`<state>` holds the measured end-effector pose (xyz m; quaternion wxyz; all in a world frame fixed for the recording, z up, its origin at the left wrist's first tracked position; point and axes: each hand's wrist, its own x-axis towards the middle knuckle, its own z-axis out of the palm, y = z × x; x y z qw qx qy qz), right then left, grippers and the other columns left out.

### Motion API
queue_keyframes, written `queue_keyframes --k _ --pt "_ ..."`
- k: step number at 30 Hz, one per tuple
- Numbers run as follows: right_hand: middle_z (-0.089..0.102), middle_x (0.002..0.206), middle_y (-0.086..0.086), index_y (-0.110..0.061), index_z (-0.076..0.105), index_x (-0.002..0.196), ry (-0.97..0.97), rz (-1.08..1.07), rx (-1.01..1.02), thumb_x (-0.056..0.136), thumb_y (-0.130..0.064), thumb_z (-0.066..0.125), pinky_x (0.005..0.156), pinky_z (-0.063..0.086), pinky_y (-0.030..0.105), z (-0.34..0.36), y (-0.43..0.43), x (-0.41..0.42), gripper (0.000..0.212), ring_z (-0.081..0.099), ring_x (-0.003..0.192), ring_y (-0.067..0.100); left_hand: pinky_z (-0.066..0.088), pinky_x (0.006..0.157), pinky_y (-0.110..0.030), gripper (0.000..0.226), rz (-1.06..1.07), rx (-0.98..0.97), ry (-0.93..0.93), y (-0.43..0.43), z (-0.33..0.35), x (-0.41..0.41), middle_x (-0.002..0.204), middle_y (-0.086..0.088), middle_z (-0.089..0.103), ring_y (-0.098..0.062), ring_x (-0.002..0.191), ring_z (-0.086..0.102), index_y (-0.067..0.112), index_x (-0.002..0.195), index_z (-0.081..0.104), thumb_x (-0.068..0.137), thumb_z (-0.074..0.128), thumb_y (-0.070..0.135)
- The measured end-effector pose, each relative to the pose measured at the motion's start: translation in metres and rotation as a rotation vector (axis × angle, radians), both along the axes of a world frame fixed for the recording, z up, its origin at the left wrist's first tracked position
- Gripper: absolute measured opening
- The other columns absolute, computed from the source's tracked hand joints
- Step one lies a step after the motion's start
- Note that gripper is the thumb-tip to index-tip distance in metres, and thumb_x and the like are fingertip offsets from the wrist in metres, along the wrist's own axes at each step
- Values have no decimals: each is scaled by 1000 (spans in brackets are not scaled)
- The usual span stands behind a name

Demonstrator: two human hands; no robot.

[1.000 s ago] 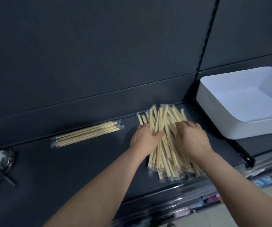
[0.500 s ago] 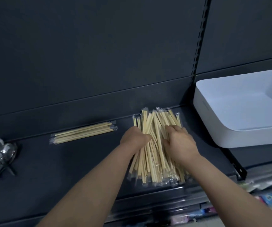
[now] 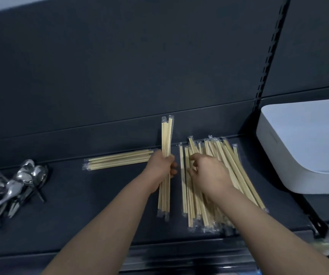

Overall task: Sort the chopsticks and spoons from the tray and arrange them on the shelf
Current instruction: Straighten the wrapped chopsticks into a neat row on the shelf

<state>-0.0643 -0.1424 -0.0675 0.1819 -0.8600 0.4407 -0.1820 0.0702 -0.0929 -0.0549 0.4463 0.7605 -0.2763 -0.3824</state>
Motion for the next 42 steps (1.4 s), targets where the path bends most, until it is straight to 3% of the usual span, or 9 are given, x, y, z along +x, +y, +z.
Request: queue_keyframes --k 8,13,16,19,25,29,33,38,42 --pt "68 112 1 -11 61 123 -494 43 184 92 0 48 97 42 19 4 16 43 36 61 106 13 50 79 -29 8 -87 -397 -96 40 16 34 78 0 60 -12 76 57 13 97 51 99 47 6" --pt "54 121 -12 -23 38 141 -274 293 524 78 0 60 99 42 24 4 32 58 70 52 115 7 49 84 -20 12 -123 -518 -56 50 33 50 93 -4 65 -7 89 61 14 103 54 92 59 14" --pt "60 113 -5 -23 46 126 -279 265 532 82 -19 70 87 46 24 -9 49 70 51 57 103 12 49 88 -28 21 -146 -449 -28 52 27 51 99 -12 64 -16 94 60 17 99 56 81 61 25" --pt "58 92 -3 -19 45 109 -359 174 477 90 -25 63 67 43 22 -17 62 81 26 56 82 12 50 83 -19 6 -179 -442 7 55 26 51 90 -2 63 -10 90 60 11 99 55 94 55 9" --pt "53 99 2 -12 43 109 -219 199 321 98 -17 46 75 40 32 -15 70 109 12 53 92 21 55 82 -32 5 -62 -455 52 67 23 86 88 -7 64 -12 82 63 9 98 53 95 55 5" --pt "52 110 7 -16 40 100 188 191 124 94 -11 45 77 33 36 -17 68 129 9 48 105 29 46 101 -35 47 362 -238 -114 101 -1 138 115 -5 60 -15 104 60 10 119 47 83 76 21" --pt "50 120 3 -18 44 123 369 217 -48 91 -7 48 91 34 41 -22 75 154 33 45 115 25 19 118 -41 98 266 44 -490 141 -26 167 160 -14 10 -30 146 14 9 154 10 84 74 32" --pt "43 130 1 -25 44 132 386 244 -14 96 -28 49 111 19 49 -33 75 166 37 35 127 22 12 120 -47 75 -131 326 -790 160 -53 180 163 -7 -8 -30 149 -5 23 154 12 95 50 49" --pt "15 156 5 -25 22 148 332 134 -13 97 -42 44 116 0 54 -42 87 156 58 3 146 23 1 121 -48 76 -217 436 -858 164 -72 181 161 -5 -19 -27 148 -15 20 155 -4 98 31 56"
